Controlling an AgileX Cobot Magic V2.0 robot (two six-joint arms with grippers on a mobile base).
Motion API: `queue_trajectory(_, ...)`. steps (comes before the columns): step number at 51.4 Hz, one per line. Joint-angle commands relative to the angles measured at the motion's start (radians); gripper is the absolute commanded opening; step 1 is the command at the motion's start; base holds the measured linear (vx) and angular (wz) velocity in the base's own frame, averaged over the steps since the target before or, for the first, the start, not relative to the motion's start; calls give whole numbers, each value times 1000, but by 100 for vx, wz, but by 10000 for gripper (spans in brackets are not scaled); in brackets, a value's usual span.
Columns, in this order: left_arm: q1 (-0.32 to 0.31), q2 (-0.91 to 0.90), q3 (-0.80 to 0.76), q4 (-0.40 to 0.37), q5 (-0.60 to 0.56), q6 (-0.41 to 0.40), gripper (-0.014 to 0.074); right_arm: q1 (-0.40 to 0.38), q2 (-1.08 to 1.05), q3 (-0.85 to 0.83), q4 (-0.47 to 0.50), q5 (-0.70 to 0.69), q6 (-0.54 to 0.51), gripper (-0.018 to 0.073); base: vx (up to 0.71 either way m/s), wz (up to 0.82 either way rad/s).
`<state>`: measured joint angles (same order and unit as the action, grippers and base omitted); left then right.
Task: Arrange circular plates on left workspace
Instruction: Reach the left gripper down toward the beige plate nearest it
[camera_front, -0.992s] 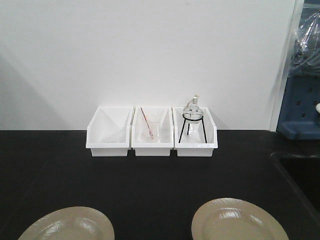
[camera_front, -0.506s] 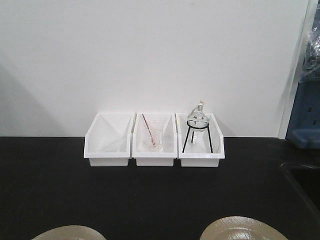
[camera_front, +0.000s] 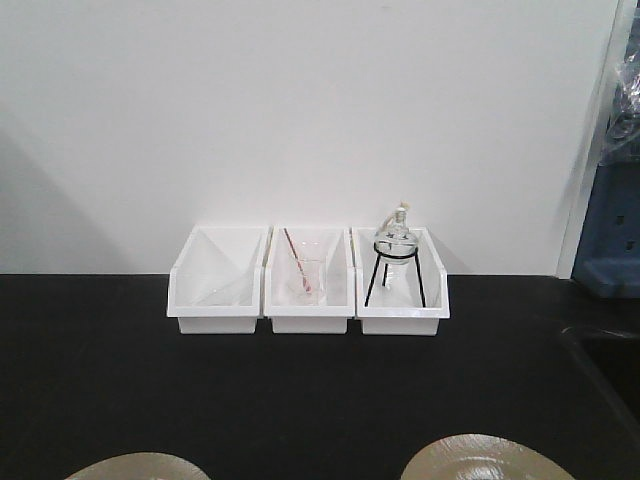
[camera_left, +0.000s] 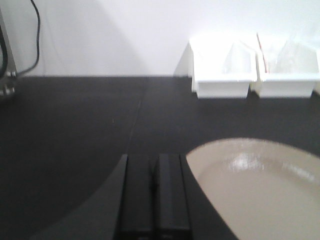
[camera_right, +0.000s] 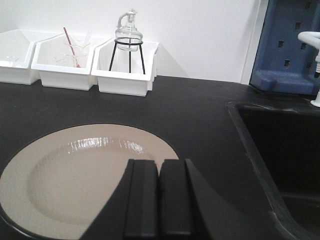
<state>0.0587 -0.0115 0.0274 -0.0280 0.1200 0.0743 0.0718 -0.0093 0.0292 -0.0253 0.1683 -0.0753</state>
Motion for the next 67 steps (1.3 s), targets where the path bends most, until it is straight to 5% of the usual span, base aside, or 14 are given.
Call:
queue_trajectory(1, -7, -15, 14, -2, -209, -7, 0, -3, -14, 21, -9, -139, -12, -5, 0, 0)
queue_trajectory(7, -7, -15, -9, -39, -364, -60, 0, -3, -14, 18, 1, -323, 0, -5, 0, 0)
queue_trajectory(14, -7, -15, -82, -110, -377, -204, 0, -2, -13, -41, 104, -442, 145, -5, 0, 0)
queue_trajectory(21, -7, -3, -191, -166, -271, -350, 0, -2, 26, -182, 187, -305, 194, -5, 0, 0)
queue_trajectory(30, -7, 131, -376, -163, -52, -336, 0, -2, 246, -418, 189, -69, 187, -5, 0, 0)
queue_trajectory(38, -7, 343, -563, -240, 94, -334, 0, -2, 540, -660, 237, 153, 180, -5, 0, 0)
queue_trajectory(44, -7, 511, -685, -324, 191, -238, 0, -2, 734, -810, 311, 315, 109, -5, 0, 0)
queue_trajectory(49, -7, 630, -760, -444, 277, -68, 0, -2, 883, -925, 437, 453, -17, -5, 0, 0)
queue_trajectory(59, -6, 875, -844, -907, 454, 372, 0, -3, 1147, -1076, 851, 706, -370, -5, 0, 0)
queue_trajectory(67, 33, 1031, -847, -1148, 589, 530, 0, -4, 1264, -1083, 983, 790, -476, -5, 0, 0)
